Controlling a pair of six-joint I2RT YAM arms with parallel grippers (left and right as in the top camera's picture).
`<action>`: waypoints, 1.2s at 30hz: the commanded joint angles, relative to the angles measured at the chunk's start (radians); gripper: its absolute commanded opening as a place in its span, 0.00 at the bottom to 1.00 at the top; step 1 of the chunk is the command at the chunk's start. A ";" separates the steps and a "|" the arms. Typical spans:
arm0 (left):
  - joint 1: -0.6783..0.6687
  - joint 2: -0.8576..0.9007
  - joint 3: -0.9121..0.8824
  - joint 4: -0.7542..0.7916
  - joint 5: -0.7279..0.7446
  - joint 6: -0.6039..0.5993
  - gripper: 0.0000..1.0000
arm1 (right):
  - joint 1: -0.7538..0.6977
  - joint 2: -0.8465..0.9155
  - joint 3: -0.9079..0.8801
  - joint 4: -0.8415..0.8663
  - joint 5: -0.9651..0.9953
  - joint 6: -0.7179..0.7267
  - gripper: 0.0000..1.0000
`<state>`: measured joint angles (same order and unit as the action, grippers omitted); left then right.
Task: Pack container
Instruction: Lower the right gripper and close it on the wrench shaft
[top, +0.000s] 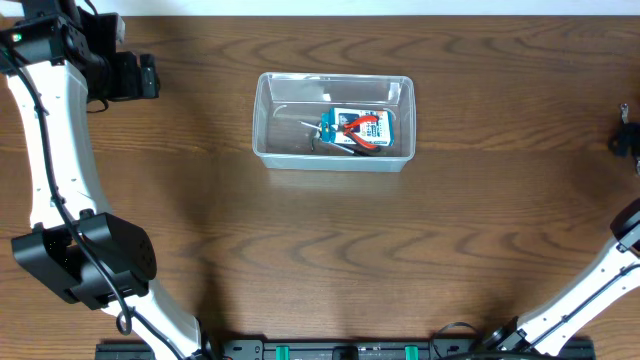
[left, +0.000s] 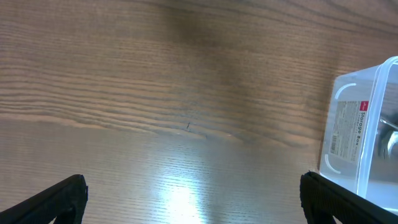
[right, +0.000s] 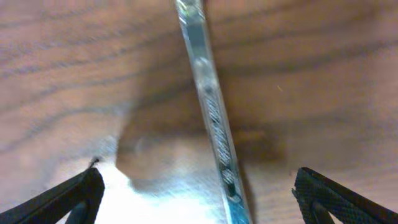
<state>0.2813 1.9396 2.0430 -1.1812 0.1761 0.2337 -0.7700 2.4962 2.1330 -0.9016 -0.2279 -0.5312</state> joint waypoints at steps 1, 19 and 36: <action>0.003 -0.003 0.001 -0.003 -0.008 0.005 0.98 | 0.036 0.010 0.006 0.014 0.000 -0.010 0.99; 0.003 -0.003 0.001 -0.003 -0.008 0.005 0.98 | 0.050 0.010 0.006 -0.036 0.140 -0.027 0.99; 0.003 -0.003 0.001 -0.003 -0.008 0.005 0.98 | 0.050 0.010 0.006 -0.040 0.145 -0.039 0.80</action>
<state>0.2813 1.9396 2.0430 -1.1812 0.1761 0.2337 -0.7235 2.4962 2.1330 -0.9436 -0.0883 -0.5644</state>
